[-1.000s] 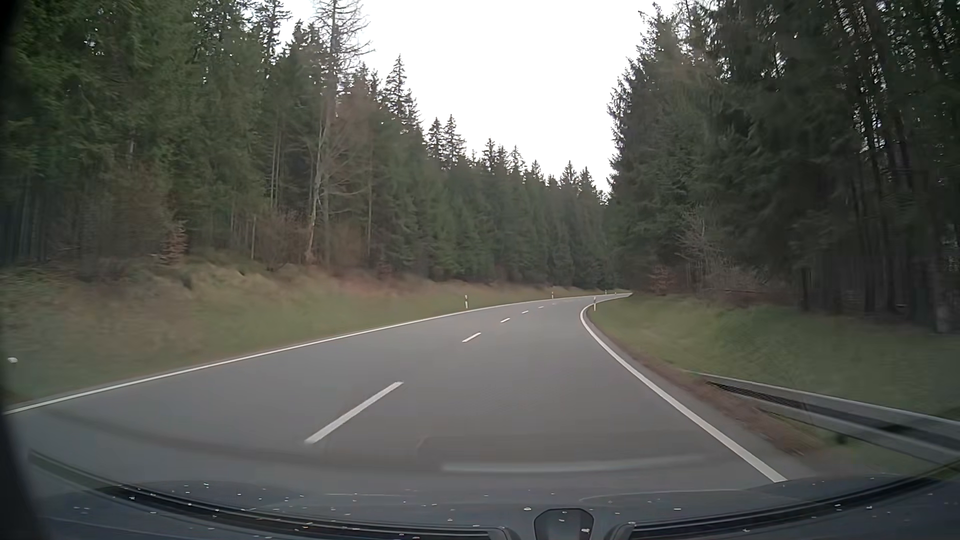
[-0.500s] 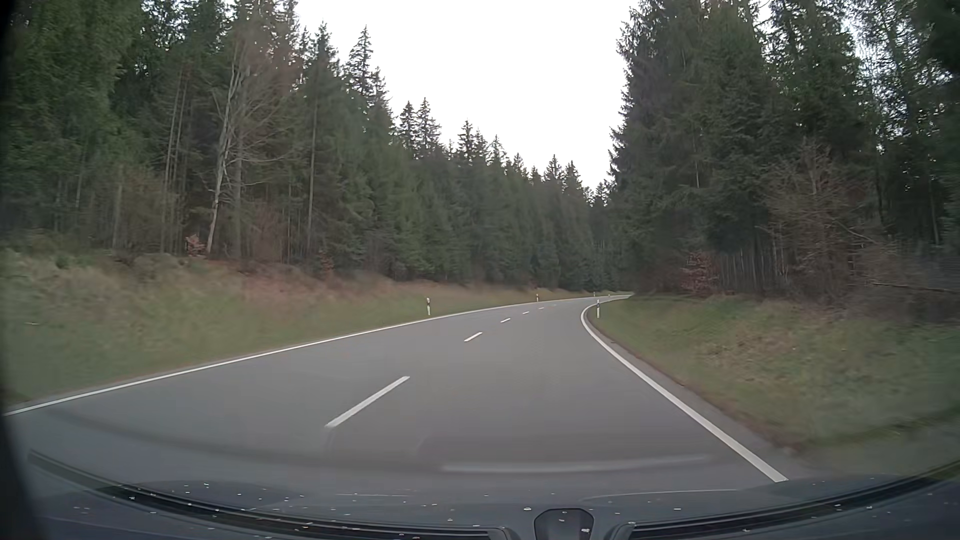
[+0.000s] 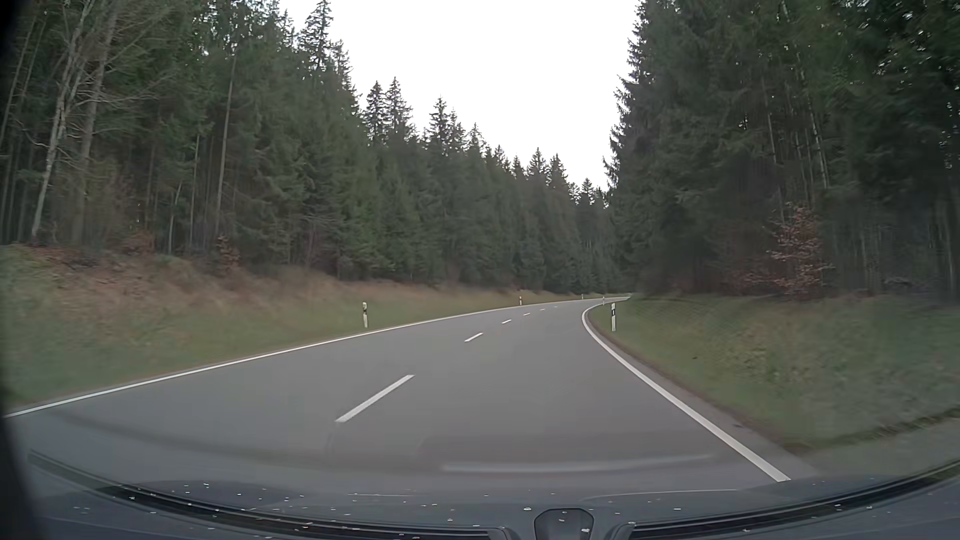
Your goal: Follow the waypoints while adhering to traffic rules and regulations
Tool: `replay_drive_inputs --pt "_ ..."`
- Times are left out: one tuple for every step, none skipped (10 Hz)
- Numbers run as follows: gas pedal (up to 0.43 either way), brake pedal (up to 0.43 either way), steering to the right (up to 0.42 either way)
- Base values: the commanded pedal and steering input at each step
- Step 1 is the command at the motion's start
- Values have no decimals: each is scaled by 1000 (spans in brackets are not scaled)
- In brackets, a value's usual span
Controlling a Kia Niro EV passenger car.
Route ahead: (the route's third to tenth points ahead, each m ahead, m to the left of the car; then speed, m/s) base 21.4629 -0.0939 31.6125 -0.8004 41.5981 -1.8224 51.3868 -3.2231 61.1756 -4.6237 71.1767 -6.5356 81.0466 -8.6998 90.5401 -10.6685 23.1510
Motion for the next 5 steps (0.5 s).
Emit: replay_drive_inputs --pt "339 0 16" --pt "339 0 16" --pt "339 0 16" --pt "339 0 16" --pt "339 0 16"
